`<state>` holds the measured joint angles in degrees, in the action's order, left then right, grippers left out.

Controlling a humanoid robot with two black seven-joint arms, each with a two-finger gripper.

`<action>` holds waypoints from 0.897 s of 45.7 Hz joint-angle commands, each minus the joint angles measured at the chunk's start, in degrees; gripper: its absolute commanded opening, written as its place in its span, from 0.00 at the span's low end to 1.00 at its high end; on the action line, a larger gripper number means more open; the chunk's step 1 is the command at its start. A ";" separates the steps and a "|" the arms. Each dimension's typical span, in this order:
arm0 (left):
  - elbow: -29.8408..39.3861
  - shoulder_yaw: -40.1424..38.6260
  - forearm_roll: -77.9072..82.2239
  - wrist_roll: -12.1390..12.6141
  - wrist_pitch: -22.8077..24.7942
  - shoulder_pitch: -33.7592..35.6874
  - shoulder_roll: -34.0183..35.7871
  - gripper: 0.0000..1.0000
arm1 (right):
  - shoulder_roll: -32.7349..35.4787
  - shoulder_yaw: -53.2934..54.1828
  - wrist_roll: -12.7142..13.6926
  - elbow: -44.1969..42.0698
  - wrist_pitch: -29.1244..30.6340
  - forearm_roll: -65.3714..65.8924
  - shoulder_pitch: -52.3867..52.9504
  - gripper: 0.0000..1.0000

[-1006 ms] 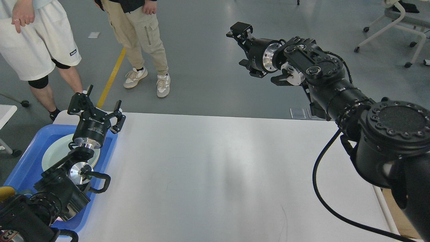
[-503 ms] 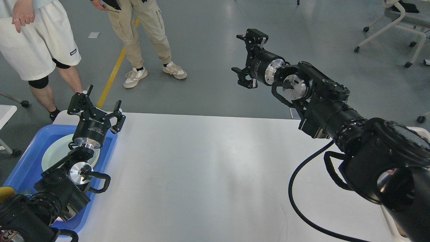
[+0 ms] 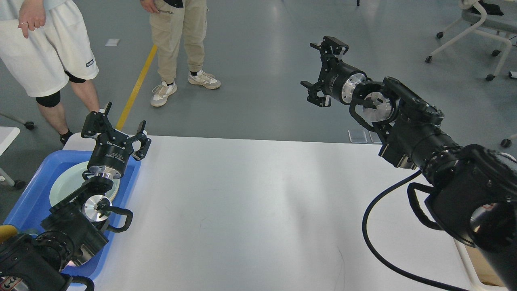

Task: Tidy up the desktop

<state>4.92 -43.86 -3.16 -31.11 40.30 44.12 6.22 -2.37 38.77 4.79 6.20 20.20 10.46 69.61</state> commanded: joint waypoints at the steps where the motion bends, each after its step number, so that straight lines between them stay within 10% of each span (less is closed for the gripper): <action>1: 0.00 0.00 0.00 0.00 -0.05 0.00 0.02 0.96 | 2.10 0.42 -0.04 -0.05 -0.07 -0.09 -0.88 1.00; 41: 0.00 0.00 0.00 0.00 0.04 0.00 0.02 0.96 | -2.38 7.99 -2.15 -0.40 -1.22 -12.22 -7.03 1.00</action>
<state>4.92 -43.86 -3.16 -31.11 40.34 44.12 6.24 -4.55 46.79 2.59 5.84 18.98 -1.72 63.98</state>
